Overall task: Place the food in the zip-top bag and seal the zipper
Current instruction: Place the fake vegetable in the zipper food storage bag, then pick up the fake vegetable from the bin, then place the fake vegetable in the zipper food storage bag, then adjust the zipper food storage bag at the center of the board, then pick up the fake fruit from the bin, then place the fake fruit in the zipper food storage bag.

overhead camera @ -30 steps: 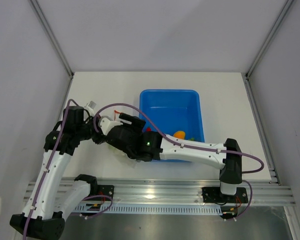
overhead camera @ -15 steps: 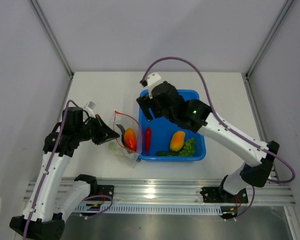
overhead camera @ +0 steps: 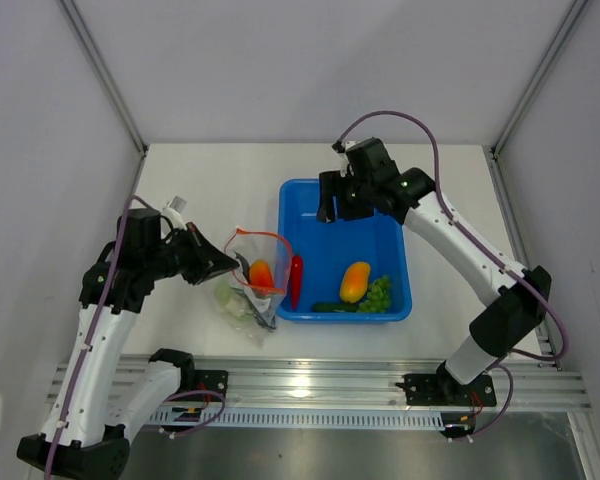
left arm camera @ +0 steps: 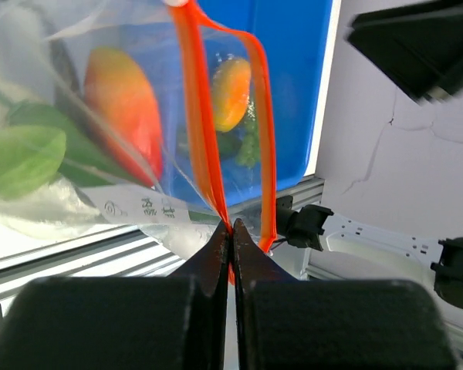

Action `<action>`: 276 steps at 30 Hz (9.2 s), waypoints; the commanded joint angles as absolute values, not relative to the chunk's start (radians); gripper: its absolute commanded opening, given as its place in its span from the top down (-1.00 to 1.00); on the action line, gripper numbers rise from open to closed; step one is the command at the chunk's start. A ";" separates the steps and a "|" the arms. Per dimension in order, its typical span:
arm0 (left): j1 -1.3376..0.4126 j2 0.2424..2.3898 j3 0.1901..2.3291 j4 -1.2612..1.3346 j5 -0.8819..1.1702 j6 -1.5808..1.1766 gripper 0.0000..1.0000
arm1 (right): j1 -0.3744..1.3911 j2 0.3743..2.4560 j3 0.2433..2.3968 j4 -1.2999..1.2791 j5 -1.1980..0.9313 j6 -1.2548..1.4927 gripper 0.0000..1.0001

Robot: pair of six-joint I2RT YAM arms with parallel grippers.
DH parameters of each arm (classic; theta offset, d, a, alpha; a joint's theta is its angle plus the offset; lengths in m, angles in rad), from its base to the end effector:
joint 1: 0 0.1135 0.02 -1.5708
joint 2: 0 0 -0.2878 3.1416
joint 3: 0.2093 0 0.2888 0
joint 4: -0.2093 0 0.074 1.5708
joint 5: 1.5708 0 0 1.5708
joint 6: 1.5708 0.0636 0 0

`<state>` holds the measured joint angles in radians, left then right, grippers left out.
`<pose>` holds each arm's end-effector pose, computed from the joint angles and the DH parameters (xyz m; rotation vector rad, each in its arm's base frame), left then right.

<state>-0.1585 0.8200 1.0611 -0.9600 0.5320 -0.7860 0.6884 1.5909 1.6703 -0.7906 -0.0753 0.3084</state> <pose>0.1732 -0.0604 0.3648 -0.4579 2.3715 -1.0763 0.3111 0.2621 0.3938 -0.4844 2.3037 0.5936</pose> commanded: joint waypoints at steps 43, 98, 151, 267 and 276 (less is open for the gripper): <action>-0.160 0.805 1.054 -0.943 0.566 -0.790 0.99 | 0.828 2.123 1.612 -0.710 -0.100 0.503 0.18; -0.160 0.857 1.089 -0.902 0.594 -0.792 0.99 | 0.847 2.033 2.158 -1.035 -0.683 0.351 0.25; -0.160 0.784 1.037 -0.980 0.497 -0.740 0.99 | 0.836 2.066 2.129 -0.913 -0.393 0.273 1.00; -0.160 0.782 0.968 -0.962 0.480 -0.736 0.99 | 0.874 1.743 1.936 -0.652 -0.709 0.261 0.65; -0.160 0.776 0.986 -0.977 0.477 -0.742 0.99 | 0.933 1.854 1.971 -0.782 -0.770 0.170 0.53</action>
